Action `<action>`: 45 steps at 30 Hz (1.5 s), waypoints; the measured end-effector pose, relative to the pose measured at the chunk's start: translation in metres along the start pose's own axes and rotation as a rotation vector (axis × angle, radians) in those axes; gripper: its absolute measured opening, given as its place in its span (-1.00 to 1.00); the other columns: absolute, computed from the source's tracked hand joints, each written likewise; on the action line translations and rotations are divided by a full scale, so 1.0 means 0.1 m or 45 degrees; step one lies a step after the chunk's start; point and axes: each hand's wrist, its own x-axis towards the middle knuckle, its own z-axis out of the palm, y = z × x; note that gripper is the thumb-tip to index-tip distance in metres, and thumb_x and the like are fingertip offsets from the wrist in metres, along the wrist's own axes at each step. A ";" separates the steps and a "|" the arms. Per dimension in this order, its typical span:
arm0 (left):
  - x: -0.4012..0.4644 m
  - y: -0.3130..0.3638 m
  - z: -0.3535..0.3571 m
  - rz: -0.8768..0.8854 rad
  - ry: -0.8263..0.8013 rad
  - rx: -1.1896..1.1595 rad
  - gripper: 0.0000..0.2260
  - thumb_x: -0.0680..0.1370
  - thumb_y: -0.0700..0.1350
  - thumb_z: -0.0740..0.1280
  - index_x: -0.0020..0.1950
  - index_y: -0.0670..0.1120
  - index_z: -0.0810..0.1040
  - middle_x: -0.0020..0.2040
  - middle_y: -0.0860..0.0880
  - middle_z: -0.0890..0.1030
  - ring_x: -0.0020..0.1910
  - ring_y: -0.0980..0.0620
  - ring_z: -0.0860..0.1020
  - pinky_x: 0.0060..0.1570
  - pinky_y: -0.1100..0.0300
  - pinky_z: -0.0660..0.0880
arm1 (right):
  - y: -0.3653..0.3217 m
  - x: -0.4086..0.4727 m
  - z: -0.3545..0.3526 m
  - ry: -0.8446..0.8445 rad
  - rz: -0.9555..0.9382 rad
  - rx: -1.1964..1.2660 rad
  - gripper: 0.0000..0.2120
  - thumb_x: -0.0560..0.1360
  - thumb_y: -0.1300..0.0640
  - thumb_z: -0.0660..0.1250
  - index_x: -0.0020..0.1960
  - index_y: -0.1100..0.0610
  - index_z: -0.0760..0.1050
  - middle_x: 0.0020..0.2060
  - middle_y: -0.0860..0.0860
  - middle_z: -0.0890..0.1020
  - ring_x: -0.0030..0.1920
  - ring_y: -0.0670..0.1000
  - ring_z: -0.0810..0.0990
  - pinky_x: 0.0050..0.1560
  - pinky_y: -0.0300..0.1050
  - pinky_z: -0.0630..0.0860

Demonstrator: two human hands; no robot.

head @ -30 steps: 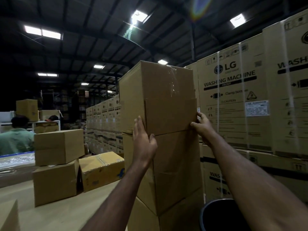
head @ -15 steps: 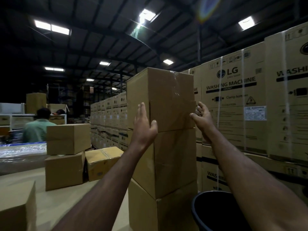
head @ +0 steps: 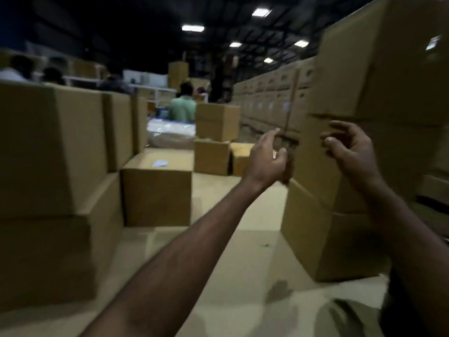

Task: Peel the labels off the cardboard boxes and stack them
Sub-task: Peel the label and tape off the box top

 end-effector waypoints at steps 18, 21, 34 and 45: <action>-0.27 -3.13 -1.55 -0.946 0.363 0.484 -0.46 0.63 -0.11 0.28 0.59 0.02 0.21 0.51 -0.10 0.31 0.42 -0.10 0.39 0.33 -0.09 0.47 | 1.47 -0.02 3.97 -0.861 0.186 -0.426 -0.09 0.55 0.05 0.38 0.59 -0.16 -0.24 0.53 0.21 0.15 0.46 0.24 0.29 0.38 0.10 0.35; -0.28 -3.37 -1.63 -0.942 0.420 0.509 -0.43 0.64 -0.12 0.27 0.61 0.01 0.13 0.56 -0.09 0.21 0.46 -0.08 0.35 0.35 0.00 0.45 | 1.59 0.07 4.31 -0.678 0.116 -0.658 -0.19 0.57 -0.01 0.33 0.60 -0.14 -0.14 0.57 0.21 0.05 0.54 0.25 0.11 0.45 0.24 0.22; -0.30 -3.45 -1.50 -0.940 0.731 0.429 -0.23 0.63 -0.08 0.30 0.64 -0.05 -0.16 0.65 -0.08 -0.02 0.60 -0.10 0.06 0.50 0.00 0.14 | 2.17 0.19 4.15 -0.486 0.068 -0.471 -0.35 0.54 0.13 0.36 0.53 -0.10 0.15 0.47 0.18 0.29 0.42 0.24 0.32 0.35 0.25 0.36; -0.27 -3.20 -1.63 -0.994 0.675 0.148 -0.22 0.62 -0.12 0.33 0.65 0.00 -0.15 0.62 -0.07 0.07 0.53 -0.12 0.23 0.38 -0.09 0.35 | 2.00 0.13 3.94 -0.693 0.610 0.354 -0.35 0.60 0.16 0.31 0.55 0.01 0.02 0.42 0.09 0.35 0.25 0.06 0.42 0.22 0.02 0.47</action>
